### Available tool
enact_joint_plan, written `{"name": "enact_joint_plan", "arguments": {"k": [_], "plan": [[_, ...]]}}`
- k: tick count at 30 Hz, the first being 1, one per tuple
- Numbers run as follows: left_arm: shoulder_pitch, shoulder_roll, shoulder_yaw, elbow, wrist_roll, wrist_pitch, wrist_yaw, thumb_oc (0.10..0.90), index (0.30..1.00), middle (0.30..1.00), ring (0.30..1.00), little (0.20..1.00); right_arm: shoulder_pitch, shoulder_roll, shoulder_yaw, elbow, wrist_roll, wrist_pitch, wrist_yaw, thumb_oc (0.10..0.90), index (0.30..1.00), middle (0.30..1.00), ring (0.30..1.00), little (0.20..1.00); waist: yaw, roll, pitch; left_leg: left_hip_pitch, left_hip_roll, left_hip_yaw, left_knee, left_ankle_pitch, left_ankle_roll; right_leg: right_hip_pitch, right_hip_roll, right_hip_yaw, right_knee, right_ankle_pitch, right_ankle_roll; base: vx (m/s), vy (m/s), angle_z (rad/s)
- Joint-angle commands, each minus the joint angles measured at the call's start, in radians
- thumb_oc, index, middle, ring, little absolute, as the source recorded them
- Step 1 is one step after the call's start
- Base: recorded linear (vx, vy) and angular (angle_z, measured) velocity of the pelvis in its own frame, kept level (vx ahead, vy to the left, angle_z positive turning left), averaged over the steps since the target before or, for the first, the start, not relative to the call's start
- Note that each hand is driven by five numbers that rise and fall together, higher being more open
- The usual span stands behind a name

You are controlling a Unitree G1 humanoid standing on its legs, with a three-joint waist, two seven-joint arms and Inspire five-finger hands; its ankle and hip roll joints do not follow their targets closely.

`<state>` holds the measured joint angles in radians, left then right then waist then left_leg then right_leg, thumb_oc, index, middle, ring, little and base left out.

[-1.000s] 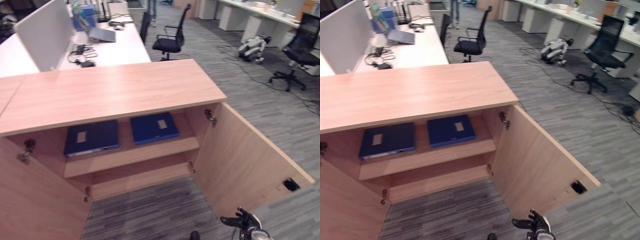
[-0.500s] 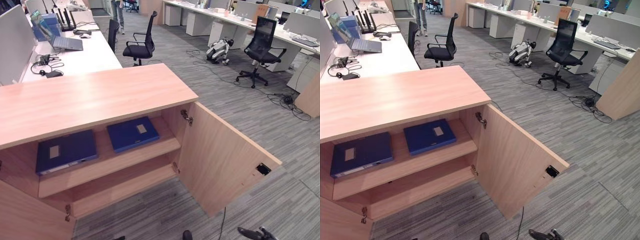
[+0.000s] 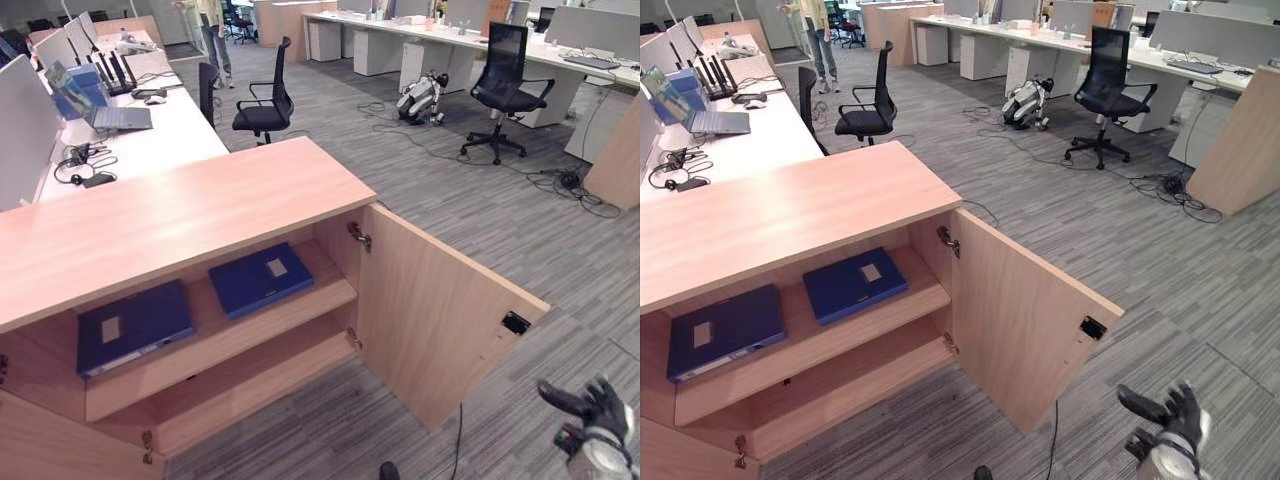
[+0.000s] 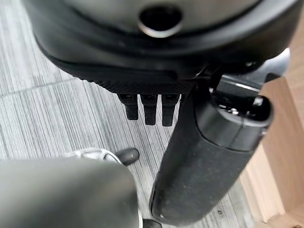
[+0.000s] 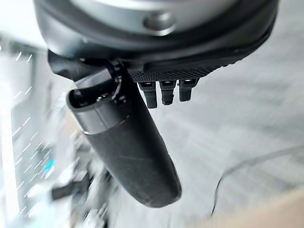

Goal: Put the empty folder in the office cabinet

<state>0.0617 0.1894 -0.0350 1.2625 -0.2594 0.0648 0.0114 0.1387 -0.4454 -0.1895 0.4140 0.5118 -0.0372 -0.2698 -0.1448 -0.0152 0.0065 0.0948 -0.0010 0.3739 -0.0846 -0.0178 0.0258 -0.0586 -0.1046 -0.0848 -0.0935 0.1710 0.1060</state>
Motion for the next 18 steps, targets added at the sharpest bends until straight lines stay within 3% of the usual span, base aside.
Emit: {"name": "enact_joint_plan", "arguments": {"k": [1, 5, 9, 17, 18], "plan": [[-0.046, -0.003, 0.003, 0.037, 0.041, -0.017, 0.008, 0.8, 0.9, 0.9, 0.9, 0.9, -0.149, -0.052, 0.011, -0.115, -0.062, -0.141, 0.089, 0.8, 0.9, 0.9, 0.9, 0.9, 0.031, -0.004, 0.012, -0.017, -0.023, -0.122, -0.003, -0.055, 0.013, 0.059, 0.071, -0.012, 0.038, -0.127, 0.008, 0.01, -0.014, 0.11], [-0.05, -0.004, 0.006, 0.045, 0.047, -0.016, 0.007, 0.8, 0.9, 0.9, 0.9, 0.9, -0.158, -0.053, 0.086, -0.225, -0.079, -0.136, 0.145, 0.8, 0.9, 0.9, 0.9, 0.9, 0.042, -0.008, 0.006, -0.022, -0.023, -0.126, -0.003, -0.047, 0.011, 0.059, 0.07, -0.019, 0.037, -0.125, 0.003, 0.0, -0.009, 0.03], [-0.052, -0.01, 0.006, 0.052, 0.056, -0.015, -0.001, 0.8, 0.9, 0.9, 0.9, 0.9, -0.171, -0.066, 0.23, -0.393, -0.091, -0.123, 0.256, 0.8, 0.9, 0.9, 0.9, 0.9, 0.059, -0.011, 0.006, -0.016, -0.022, -0.137, -0.003, -0.045, 0.007, 0.07, 0.07, -0.033, 0.034, -0.129, 0.001, 0.0, 0.0, 0.0], [-0.064, -0.018, -0.006, 0.053, 0.07, -0.02, -0.012, 0.8, 0.9, 0.9, 0.9, 0.9, -0.243, -0.077, 0.439, -0.538, -0.131, -0.12, 0.36, 0.8, 0.9, 0.9, 0.9, 0.9, 0.075, -0.012, 0.001, -0.022, -0.022, -0.142, -0.003, -0.038, 0.003, 0.068, 0.067, -0.043, 0.032, -0.127, -0.002, 0.0, 0.001, -0.05], [-0.082, -0.02, -0.023, 0.061, 0.081, -0.023, -0.004, 0.8, 0.9, 0.9, 0.9, 0.9, -0.337, -0.045, 0.585, -0.525, -0.164, -0.113, 0.375, 0.8, 0.9, 0.9, 0.9, 0.9, 0.085, -0.013, 0.001, -0.021, -0.022, -0.144, -0.003, -0.037, 0.003, 0.069, 0.068, -0.043, 0.031, -0.127, -0.004, -0.01, -0.009, -0.23]]}}
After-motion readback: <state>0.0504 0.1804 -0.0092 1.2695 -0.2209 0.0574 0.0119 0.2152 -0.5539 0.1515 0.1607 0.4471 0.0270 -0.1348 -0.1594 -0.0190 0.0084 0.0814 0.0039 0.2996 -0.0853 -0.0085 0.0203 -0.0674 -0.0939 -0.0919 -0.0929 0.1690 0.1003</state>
